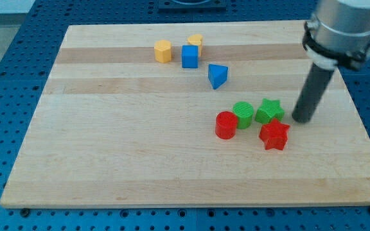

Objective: Push the red circle slightly left

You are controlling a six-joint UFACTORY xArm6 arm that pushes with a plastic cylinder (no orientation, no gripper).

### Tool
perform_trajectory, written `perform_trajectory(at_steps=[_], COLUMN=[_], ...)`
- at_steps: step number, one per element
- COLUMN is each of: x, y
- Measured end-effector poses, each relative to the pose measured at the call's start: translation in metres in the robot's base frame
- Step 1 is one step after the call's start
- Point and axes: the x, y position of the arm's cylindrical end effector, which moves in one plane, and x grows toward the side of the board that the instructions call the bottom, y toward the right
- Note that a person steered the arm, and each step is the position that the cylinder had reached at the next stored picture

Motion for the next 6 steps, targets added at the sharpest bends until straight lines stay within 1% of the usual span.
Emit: perform_trajectory(at_steps=[1, 2, 3, 5, 6], x=[0.008, 0.004, -0.003, -0.004, -0.006], y=[0.0, -0.001, -0.023, -0.112, -0.147])
